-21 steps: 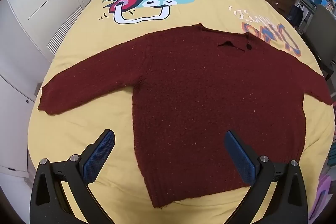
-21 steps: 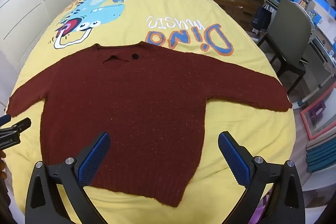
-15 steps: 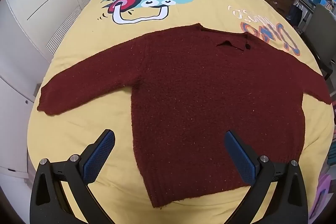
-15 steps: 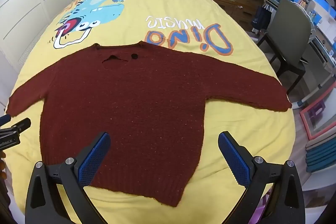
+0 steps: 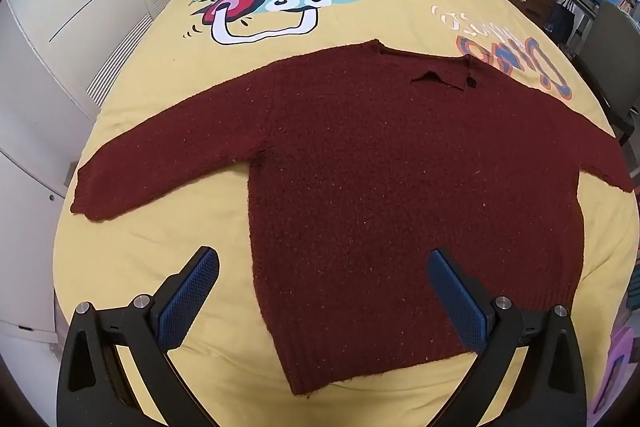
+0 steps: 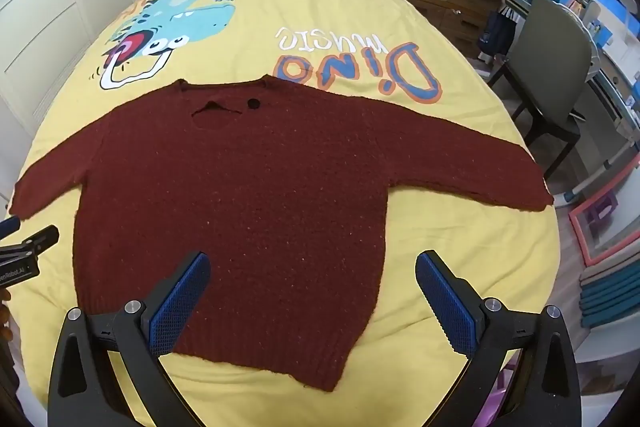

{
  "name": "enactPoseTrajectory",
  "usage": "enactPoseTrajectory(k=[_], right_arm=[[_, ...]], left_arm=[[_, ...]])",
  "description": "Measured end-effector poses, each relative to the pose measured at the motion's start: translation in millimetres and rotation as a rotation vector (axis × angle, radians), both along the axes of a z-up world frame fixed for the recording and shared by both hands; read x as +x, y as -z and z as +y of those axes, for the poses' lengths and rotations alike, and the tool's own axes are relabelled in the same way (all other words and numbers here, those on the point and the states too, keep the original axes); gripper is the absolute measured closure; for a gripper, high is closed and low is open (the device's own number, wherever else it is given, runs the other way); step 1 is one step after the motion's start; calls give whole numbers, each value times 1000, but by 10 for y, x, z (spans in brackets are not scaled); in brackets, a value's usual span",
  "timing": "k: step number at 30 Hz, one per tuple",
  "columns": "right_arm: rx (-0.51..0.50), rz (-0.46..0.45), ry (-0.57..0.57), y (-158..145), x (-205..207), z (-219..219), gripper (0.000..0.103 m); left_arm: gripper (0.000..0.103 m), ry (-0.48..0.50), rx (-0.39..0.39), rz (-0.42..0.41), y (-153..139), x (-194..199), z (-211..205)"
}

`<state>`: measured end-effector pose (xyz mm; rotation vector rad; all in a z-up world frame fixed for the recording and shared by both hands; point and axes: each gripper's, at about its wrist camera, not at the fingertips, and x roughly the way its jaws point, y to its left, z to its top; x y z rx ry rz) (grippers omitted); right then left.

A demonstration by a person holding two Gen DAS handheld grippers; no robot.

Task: Fold small clothes

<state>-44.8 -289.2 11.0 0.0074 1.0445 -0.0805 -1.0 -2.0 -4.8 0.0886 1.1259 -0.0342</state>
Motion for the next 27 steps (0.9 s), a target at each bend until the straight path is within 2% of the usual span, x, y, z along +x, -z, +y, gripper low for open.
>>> enactPoseTrajectory(k=[27], right_arm=[[1,38,-10,93,27,14,1]], left_arm=[[1,6,-5,23,92,2,-11]])
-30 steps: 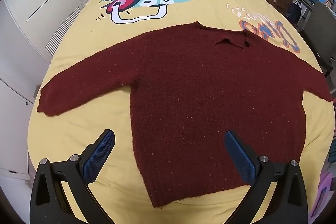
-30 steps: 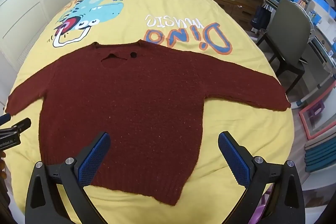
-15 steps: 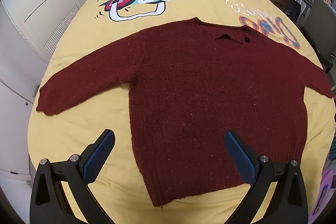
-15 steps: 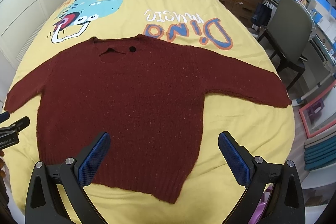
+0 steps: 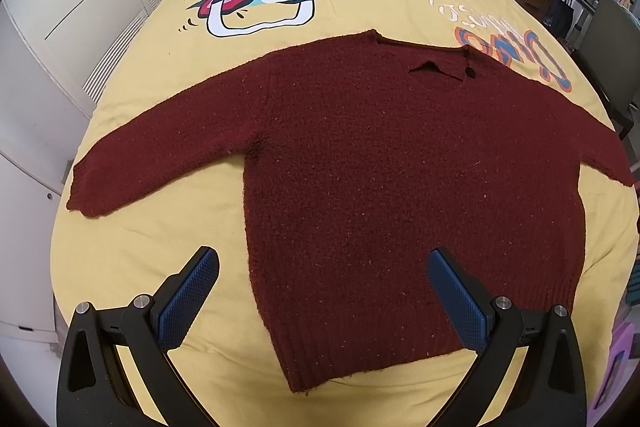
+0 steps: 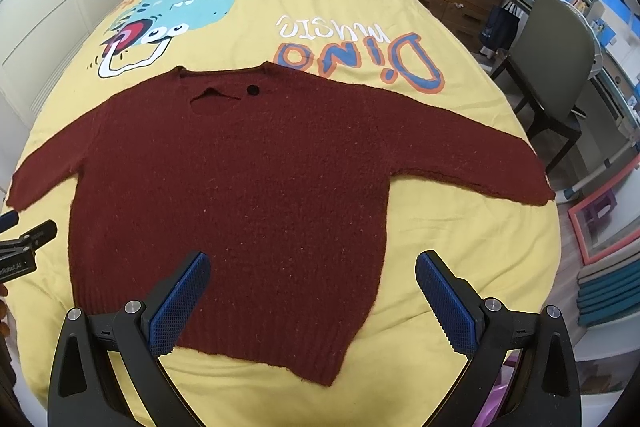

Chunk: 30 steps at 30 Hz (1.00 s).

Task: Fold small clothes

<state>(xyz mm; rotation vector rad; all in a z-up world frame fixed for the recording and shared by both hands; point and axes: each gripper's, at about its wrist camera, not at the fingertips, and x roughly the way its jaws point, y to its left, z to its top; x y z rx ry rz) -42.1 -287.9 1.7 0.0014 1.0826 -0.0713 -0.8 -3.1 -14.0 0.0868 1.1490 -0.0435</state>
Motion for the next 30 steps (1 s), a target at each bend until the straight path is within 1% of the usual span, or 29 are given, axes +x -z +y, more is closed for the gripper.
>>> enactPoseTrajectory(k=[8,29,30], right_arm=[[-9,-1,-4,-11,-3,12,1],[-15,8,-10,3,-8,8,1],[-16,8,-10,2,-7,10,1]], left_arm=[[1,-8,6,12,17,-3,31],[1,-9,4,10,16,-10,69],[1,-9,2,-2,21,-8,69]])
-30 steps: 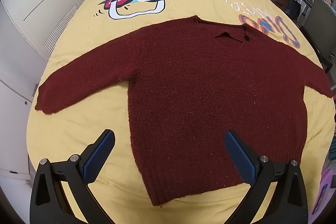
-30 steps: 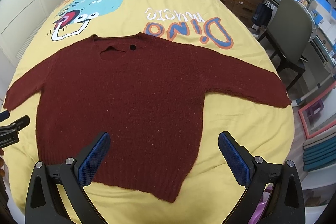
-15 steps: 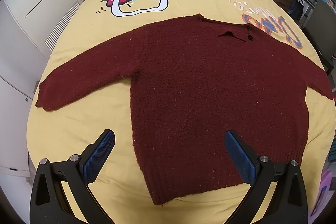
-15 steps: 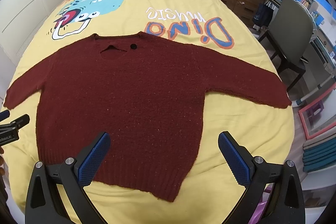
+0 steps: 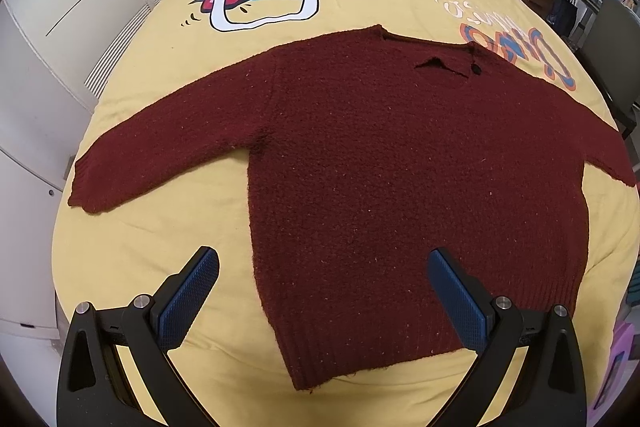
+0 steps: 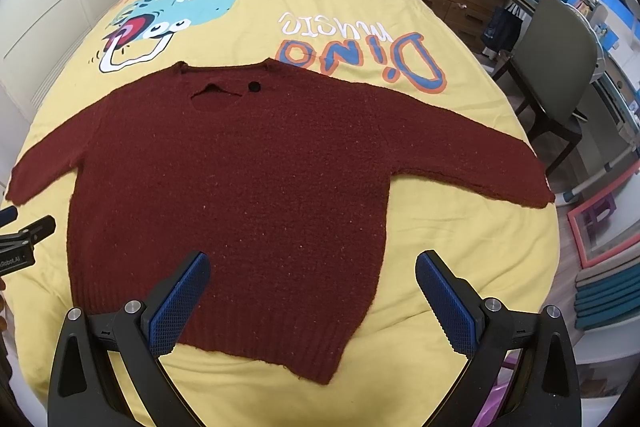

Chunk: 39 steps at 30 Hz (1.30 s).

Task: Fold small clothes

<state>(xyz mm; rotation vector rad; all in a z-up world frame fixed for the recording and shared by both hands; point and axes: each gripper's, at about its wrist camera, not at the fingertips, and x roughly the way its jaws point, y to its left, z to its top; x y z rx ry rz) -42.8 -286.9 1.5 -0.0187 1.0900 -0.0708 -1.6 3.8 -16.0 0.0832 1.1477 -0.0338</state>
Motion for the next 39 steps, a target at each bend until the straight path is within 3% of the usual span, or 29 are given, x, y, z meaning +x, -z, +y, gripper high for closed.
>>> enactPoseTrajectory(k=[17,24,31,39], right_arm=[[-2,13,-4,36,46,-2,1],[17,-25,31,93,234,-225,1],[-12,-55,153,311,616,-1053,1],[36,-24,392,732,1002,-2538,1]], left_arm=[[1,3,0,8,29,19,-5],[1,6,21,17,85,173,-34],[1,9,40,22,144,534,-83],[1,12,51,46,299,933,-157]])
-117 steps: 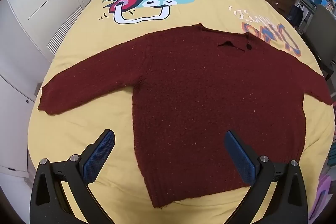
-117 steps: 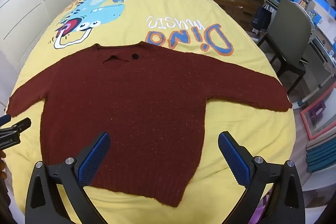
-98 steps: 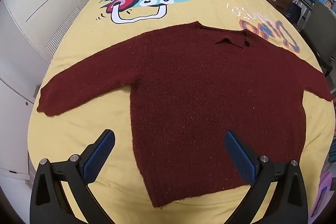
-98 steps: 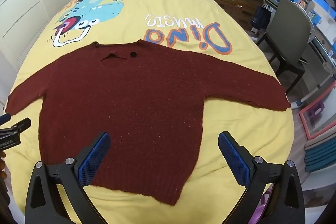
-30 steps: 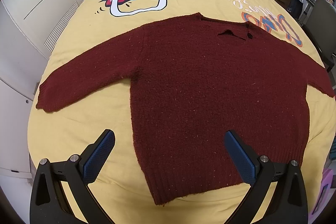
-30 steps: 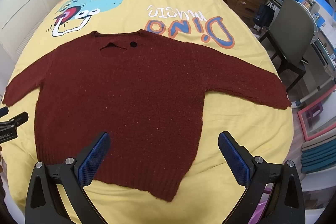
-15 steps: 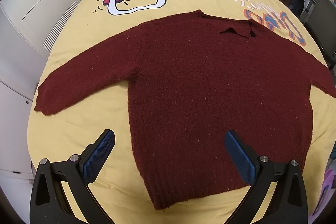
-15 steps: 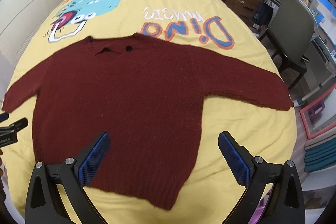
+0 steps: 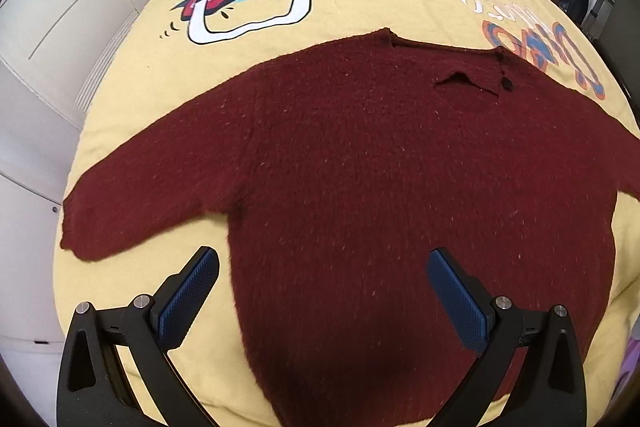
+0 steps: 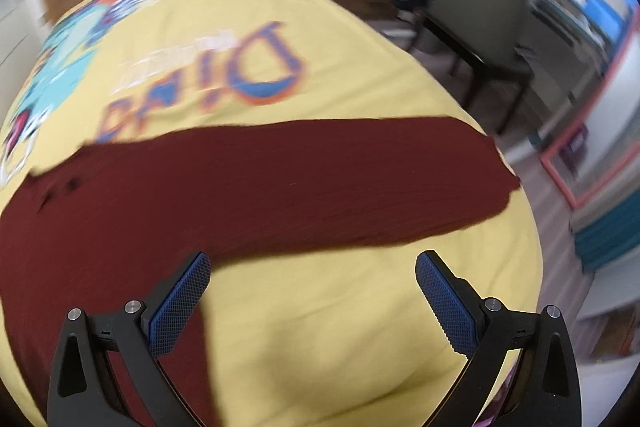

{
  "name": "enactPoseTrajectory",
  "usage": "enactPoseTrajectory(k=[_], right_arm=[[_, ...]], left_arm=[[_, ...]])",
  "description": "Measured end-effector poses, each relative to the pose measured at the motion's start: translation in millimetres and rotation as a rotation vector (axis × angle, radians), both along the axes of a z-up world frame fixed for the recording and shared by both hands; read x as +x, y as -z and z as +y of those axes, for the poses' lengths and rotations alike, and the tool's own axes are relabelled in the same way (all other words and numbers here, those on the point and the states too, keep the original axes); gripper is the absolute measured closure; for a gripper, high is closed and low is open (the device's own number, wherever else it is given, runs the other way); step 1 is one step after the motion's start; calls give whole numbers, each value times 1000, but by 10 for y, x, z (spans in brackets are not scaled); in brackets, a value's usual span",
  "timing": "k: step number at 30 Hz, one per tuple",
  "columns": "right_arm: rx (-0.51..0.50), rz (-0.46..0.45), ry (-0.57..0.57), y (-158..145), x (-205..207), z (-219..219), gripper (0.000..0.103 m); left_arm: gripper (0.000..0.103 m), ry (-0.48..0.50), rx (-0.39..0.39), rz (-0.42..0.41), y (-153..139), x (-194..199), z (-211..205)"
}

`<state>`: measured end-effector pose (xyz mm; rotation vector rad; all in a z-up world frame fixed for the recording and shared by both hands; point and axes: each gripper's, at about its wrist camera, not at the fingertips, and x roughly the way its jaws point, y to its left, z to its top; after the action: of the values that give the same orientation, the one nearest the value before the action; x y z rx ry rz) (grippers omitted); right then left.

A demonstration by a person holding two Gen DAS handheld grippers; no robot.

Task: Fold small clothes
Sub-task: 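Grasp the sweater sleeve cuff with the right gripper, then lift the sleeve and fold it across the sweater body, open right gripper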

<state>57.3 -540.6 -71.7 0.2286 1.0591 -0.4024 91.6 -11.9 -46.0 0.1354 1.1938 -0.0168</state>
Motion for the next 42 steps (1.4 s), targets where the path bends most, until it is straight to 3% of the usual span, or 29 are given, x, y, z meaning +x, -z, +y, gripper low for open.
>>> enactPoseTrajectory(k=[7,11,15,17,18,20,21,23,29,37,42], right_arm=[[159,16,311,519,58,-1290,1],[236,13,415,785,-9,-1632,2],[272,31,442,996,52,-1719,6],[281,33,467,1078,78,-1777,12],[277,32,472,1089,100,-1795,23],[261,32,468,1043,168,-1808,60],[277,24,462,1010,208,-1810,88],[253,17,429,852,320,-1799,90],[165,-117,220,25,492,-1259,90],[128,-282,-87,-1095,826,44,90],[150,-311,-226,-1366,1142,835,90]], left_arm=[[1,-1,-6,27,176,207,-8],[1,-12,7,52,331,244,40],[1,-26,11,92,497,264,141],[1,-34,5,101,538,263,195],[1,-37,2,103,550,261,219],[1,-40,1,103,559,254,250],[1,-39,2,103,560,259,266],[1,-29,7,102,561,247,282],[1,-35,-36,95,546,251,375],[1,-29,-78,70,422,294,496],[1,-32,-113,71,360,340,548]])
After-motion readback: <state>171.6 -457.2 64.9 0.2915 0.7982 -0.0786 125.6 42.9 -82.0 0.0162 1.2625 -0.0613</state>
